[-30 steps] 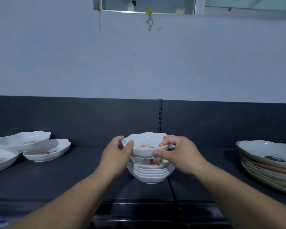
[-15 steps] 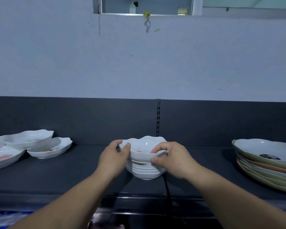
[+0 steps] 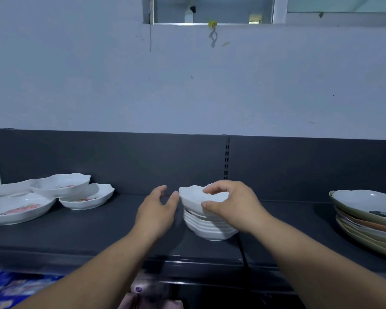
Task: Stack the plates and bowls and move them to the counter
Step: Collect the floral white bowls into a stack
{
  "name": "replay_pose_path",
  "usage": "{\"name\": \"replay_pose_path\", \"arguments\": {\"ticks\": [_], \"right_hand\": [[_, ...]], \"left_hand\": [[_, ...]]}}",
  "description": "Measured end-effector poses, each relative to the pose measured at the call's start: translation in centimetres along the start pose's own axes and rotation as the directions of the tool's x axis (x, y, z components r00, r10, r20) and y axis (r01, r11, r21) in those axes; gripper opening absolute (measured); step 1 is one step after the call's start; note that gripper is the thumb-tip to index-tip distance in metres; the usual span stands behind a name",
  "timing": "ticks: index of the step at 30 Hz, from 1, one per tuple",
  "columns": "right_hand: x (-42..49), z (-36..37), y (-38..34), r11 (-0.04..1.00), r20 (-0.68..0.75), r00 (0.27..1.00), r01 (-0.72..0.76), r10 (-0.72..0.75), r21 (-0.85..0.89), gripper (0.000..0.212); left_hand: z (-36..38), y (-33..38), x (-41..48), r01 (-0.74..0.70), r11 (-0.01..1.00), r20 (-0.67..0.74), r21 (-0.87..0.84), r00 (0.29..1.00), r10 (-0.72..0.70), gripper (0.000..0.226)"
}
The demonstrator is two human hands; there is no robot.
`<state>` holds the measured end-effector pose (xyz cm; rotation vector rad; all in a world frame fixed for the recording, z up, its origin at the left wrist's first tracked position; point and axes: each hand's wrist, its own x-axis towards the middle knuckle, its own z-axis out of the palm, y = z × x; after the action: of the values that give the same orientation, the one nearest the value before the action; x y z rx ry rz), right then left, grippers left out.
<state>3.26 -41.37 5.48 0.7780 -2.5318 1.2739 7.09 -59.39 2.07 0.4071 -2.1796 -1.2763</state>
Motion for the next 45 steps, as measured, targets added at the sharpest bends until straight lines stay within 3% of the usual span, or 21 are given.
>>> {"name": "replay_pose_path", "arguments": {"ticks": [18,25,36,42,45], "right_hand": [[7.4,18.0,-11.9,0.993,0.108,0.987,0.118,-0.12,0.025,0.017],[9.9,25.0,-14.2,0.998,0.168,0.984,0.053,-0.057,0.028,0.024],[12.1,31.3,-16.9,0.998,0.201,0.978,-0.056,0.05,0.022,0.03],[13.0,33.2,-17.0,0.995,0.174,0.98,-0.1,0.093,0.029,0.025],[13.3,33.7,-16.9,0.991,0.162,0.979,-0.13,0.125,0.021,0.023]], "left_hand": [[-19.2,-10.4,7.3,0.03,0.983,-0.134,0.179,0.991,-0.006,0.042],[-25.7,-14.5,11.4,0.014,0.952,-0.18,0.304,0.983,0.043,0.044],[-29.4,-19.3,18.7,0.058,0.893,-0.03,0.447,0.998,-0.05,0.047],[-29.2,-20.6,20.8,0.025,0.927,0.029,0.374,0.999,-0.039,0.014],[-28.7,-20.9,21.2,0.052,0.944,0.025,0.327,0.998,-0.064,0.02]]}}
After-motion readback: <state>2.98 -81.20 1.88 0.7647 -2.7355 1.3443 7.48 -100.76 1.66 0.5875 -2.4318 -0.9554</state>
